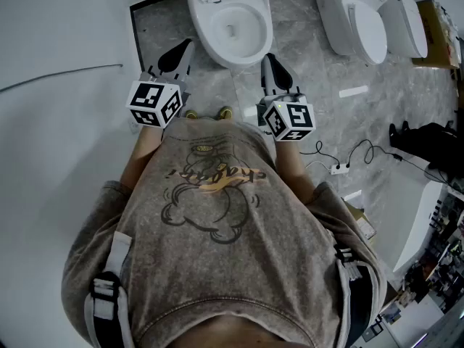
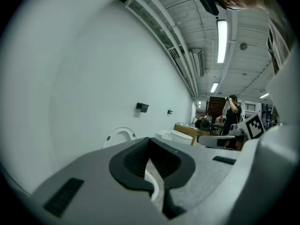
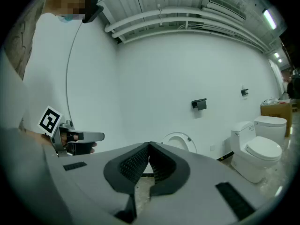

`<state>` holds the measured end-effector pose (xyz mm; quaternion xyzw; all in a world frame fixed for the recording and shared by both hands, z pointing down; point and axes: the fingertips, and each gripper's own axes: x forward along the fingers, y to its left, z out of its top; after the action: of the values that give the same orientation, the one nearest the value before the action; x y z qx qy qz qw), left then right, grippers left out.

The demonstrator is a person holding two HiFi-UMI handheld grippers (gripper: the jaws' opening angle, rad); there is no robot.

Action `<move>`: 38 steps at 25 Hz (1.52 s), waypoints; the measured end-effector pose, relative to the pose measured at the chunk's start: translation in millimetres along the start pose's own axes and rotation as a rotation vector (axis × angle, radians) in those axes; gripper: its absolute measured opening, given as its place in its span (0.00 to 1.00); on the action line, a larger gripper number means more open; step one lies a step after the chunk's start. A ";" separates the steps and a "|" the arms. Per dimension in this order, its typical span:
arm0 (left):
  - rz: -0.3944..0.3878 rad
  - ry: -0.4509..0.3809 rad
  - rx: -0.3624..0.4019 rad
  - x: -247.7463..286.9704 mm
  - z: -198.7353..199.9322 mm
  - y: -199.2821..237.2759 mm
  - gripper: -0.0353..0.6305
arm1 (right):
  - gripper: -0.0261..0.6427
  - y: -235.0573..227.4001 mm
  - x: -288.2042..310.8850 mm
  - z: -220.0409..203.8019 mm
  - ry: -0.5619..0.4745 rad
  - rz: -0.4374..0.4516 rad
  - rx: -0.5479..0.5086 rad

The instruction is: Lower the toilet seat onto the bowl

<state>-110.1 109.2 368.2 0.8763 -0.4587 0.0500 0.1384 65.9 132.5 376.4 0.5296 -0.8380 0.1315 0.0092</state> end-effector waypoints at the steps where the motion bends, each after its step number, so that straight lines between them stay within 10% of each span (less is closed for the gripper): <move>1: 0.002 -0.002 0.000 1.4 -2.5 -1.5 0.07 | 0.08 -2.3 -0.5 -2.0 -0.002 0.002 0.003; 13: 0.045 -0.015 -0.033 32.5 -8.4 -2.2 0.07 | 0.08 -44.6 20.4 -12.2 0.025 0.039 0.023; 38: -0.115 0.047 0.035 253.6 81.2 155.4 0.07 | 0.08 -125.3 248.3 58.8 0.012 -0.098 0.030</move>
<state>-94.7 -198.7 375.5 0.9021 -0.4033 0.0706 0.1365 75.7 -151.5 384.5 0.5694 -0.8087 0.1467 0.0126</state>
